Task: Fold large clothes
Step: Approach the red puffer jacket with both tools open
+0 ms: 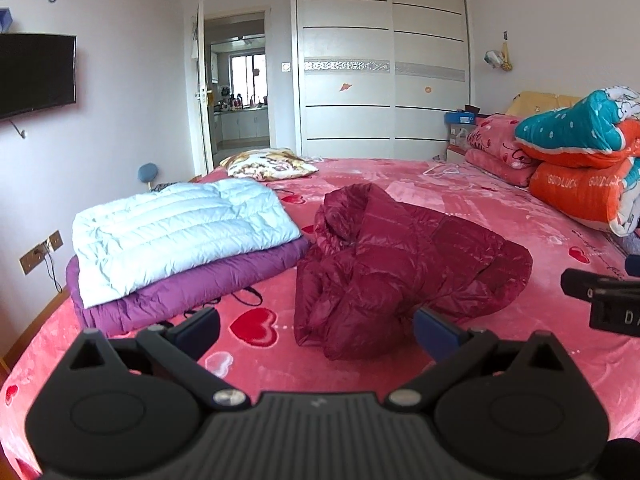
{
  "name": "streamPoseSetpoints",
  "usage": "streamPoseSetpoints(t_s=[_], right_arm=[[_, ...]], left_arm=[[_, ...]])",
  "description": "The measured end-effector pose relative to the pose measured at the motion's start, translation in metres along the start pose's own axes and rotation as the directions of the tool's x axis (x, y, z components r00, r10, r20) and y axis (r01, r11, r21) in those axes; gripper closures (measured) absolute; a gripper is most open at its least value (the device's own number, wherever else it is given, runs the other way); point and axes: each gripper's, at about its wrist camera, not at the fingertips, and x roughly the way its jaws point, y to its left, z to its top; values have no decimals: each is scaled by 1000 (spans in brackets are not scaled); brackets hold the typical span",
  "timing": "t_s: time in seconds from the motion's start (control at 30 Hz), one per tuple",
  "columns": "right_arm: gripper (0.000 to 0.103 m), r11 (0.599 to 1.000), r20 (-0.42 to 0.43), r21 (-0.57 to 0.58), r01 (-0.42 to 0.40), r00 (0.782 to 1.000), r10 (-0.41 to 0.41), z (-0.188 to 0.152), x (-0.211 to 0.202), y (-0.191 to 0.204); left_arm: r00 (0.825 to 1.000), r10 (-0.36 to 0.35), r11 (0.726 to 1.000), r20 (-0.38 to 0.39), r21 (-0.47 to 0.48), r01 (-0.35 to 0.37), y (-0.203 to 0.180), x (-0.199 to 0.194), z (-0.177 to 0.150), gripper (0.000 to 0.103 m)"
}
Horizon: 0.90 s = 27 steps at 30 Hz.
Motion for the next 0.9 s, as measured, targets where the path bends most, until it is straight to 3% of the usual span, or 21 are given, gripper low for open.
streamPoseSetpoints(t_s=[0.43, 0.9], right_arm=[[0, 999, 17, 10, -46, 999, 46, -1, -1, -1], [0, 999, -20, -50, 5, 1000, -6, -11, 8, 4]], left_arm=[[1000, -15, 1000, -15, -18, 14, 5, 5, -4, 1], [999, -22, 999, -46, -38, 21, 18, 13, -12, 1]])
